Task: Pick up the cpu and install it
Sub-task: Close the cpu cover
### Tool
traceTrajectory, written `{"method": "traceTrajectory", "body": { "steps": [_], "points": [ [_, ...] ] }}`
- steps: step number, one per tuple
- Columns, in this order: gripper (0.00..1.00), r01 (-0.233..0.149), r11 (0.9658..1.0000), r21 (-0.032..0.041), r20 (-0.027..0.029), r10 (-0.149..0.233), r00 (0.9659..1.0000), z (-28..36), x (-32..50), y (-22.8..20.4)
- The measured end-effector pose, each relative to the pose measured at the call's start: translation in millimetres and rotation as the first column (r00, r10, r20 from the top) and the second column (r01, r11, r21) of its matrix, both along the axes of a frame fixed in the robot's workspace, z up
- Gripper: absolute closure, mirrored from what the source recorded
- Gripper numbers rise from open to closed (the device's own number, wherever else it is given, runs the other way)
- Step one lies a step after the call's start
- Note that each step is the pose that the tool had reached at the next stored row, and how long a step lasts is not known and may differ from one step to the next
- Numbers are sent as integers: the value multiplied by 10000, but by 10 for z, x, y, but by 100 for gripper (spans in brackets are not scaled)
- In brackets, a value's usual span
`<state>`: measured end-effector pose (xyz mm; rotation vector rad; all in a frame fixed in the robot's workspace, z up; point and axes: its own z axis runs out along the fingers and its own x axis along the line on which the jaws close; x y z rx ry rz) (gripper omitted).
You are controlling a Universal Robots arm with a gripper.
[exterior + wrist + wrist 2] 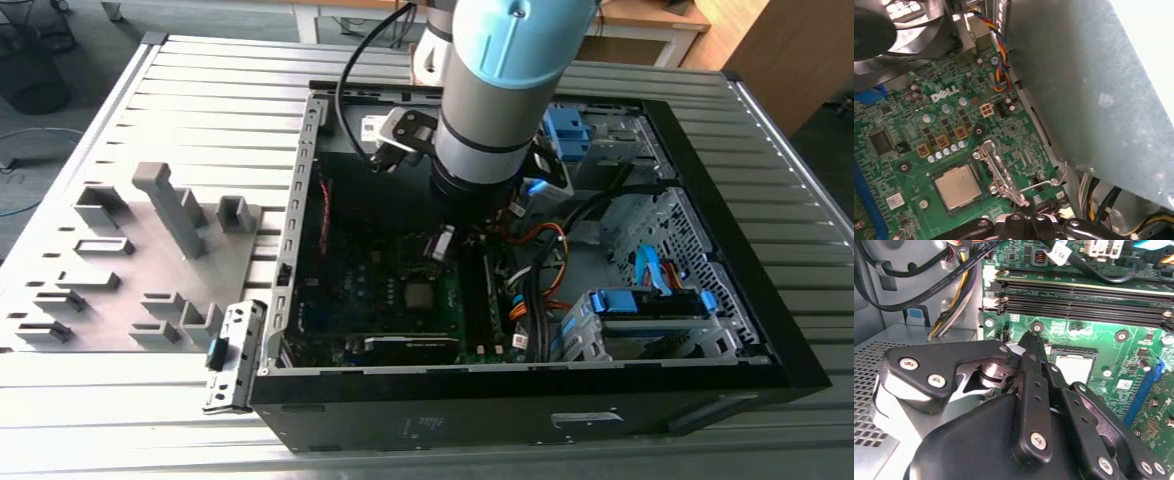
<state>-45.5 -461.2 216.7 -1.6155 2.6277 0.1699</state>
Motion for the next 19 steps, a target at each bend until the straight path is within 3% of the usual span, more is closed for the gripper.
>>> {"method": "traceTrajectory", "body": {
  "steps": [11, 19],
  "points": [
    [89, 0, 10000, 0, 0, 0, 10000, 4, 0, -143],
    [89, 0, 10000, 0, 0, 0, 10000, 4, 0, -190]
  ]
}}
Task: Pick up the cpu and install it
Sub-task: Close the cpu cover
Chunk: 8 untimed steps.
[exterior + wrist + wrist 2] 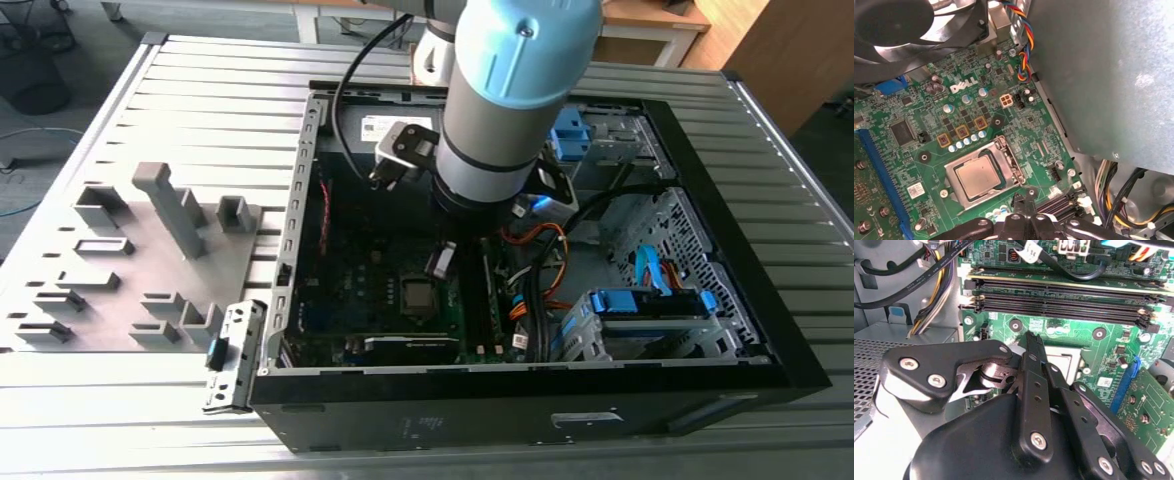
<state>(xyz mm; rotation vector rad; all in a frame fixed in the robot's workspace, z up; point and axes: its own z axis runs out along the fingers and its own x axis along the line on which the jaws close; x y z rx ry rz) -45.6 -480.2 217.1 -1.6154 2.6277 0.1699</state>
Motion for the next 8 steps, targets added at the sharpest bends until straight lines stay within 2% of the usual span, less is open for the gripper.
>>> {"method": "traceTrajectory", "body": {
  "steps": [8],
  "points": [
    [89, 0, 10000, 0, 0, 0, 10000, 0, 0, -7]
  ]
}}
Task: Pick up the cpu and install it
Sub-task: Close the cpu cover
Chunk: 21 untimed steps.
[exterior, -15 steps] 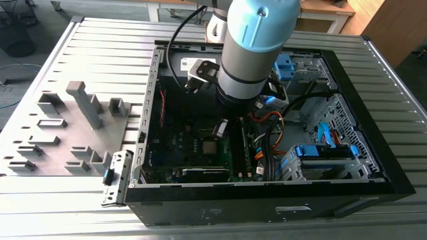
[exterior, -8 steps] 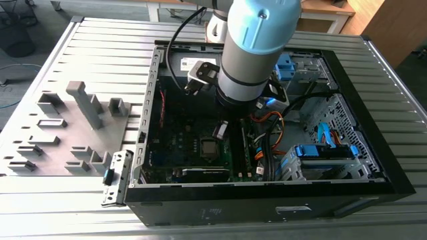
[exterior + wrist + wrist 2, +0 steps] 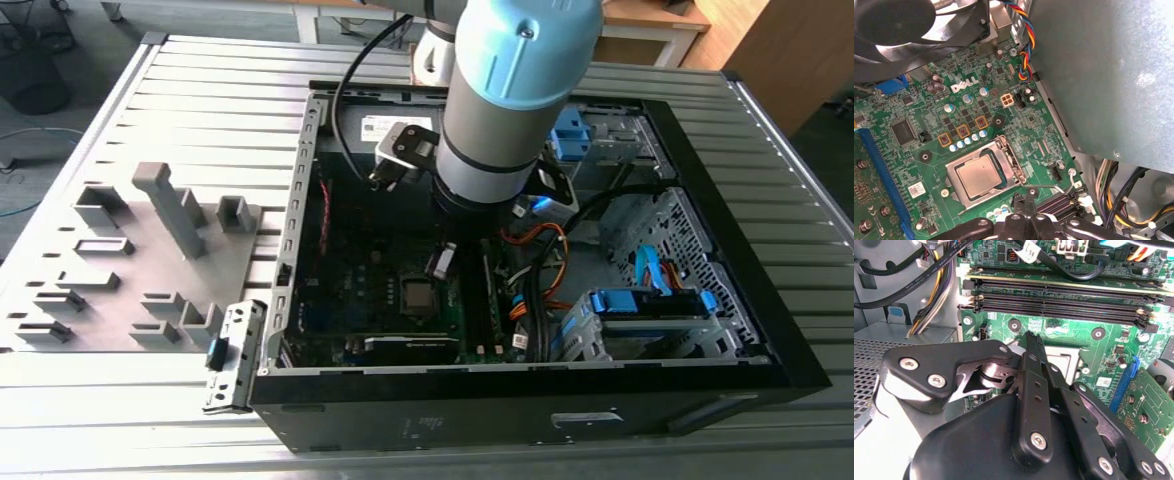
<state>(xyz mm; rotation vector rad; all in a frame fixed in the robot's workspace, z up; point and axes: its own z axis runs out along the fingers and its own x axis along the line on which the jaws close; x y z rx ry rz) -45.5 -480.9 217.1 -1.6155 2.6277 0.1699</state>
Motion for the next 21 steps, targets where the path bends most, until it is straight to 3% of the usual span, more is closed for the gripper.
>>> {"method": "traceTrajectory", "body": {
  "steps": [21],
  "points": [
    [89, 0, 10000, 12, 18, 0, 10000, 6, -64, 1]
  ]
}}
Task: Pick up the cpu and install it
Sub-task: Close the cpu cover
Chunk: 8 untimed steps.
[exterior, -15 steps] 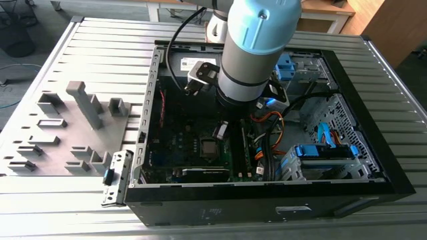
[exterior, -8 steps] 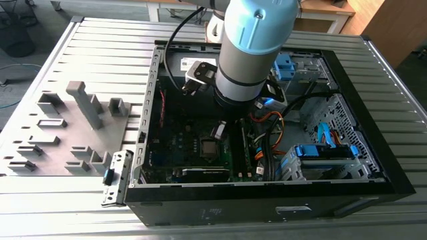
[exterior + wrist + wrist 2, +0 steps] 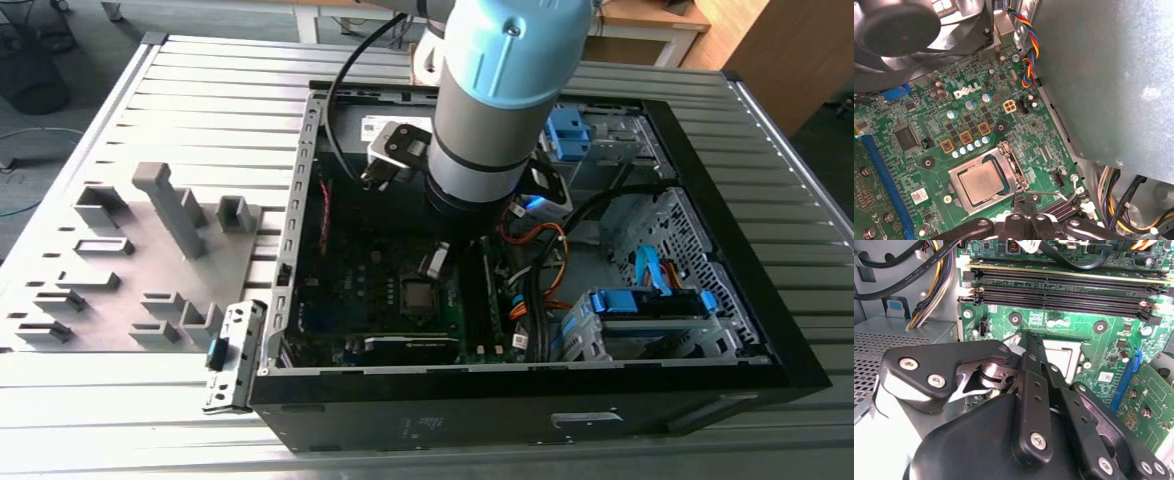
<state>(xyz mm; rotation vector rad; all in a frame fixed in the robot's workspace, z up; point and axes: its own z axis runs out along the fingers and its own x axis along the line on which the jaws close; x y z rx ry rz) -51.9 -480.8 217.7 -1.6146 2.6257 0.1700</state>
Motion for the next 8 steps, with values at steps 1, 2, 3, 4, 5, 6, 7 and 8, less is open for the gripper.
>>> {"method": "traceTrajectory", "body": {
  "steps": [1, 2, 3, 4, 5, 6, 7, 8],
  "points": [
    [89, 0, 10000, 0, 0, 0, 10000, 0, 0, 0],
    [89, 0, 10000, -2, -1, 0, 10000, 1, 0, -2],
    [89, 0, 10000, -2, 0, 0, 10000, 1, 0, -4],
    [89, 0, 10000, -2, 0, 0, 10000, 1, 0, -4],
    [89, 1, 10000, -1, 0, -1, 10000, 0, 0, -4],
    [89, 0, 10000, -2, 0, 0, 10000, 1, 0, -4],
    [89, 0, 10000, -1, 0, 0, 10000, 0, 0, -4],
    [89, 0, 10000, -2, -1, 0, 10000, 1, 0, -4]
  ]
}}
